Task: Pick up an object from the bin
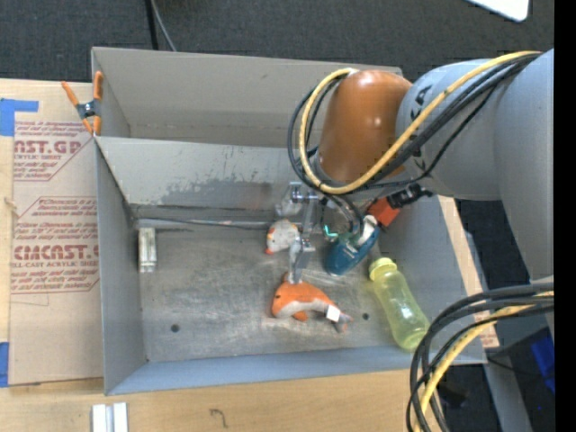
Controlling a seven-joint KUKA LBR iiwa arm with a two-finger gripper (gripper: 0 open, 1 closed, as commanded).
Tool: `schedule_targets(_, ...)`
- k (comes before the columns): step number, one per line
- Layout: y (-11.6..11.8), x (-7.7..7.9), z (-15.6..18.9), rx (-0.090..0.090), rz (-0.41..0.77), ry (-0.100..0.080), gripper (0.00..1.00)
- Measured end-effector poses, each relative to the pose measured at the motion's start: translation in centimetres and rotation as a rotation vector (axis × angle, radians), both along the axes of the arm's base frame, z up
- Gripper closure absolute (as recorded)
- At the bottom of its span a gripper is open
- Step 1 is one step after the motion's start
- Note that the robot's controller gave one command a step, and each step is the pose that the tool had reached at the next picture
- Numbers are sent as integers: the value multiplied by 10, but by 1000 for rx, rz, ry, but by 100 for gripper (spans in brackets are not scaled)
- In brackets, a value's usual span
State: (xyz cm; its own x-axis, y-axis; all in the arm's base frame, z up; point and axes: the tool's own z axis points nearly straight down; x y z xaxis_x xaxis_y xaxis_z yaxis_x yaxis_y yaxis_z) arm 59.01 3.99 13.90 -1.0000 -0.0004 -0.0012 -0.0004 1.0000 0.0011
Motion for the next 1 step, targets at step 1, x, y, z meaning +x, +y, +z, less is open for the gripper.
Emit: schedule_targets(1,-35,-20,-17,3,-62,-2,0)
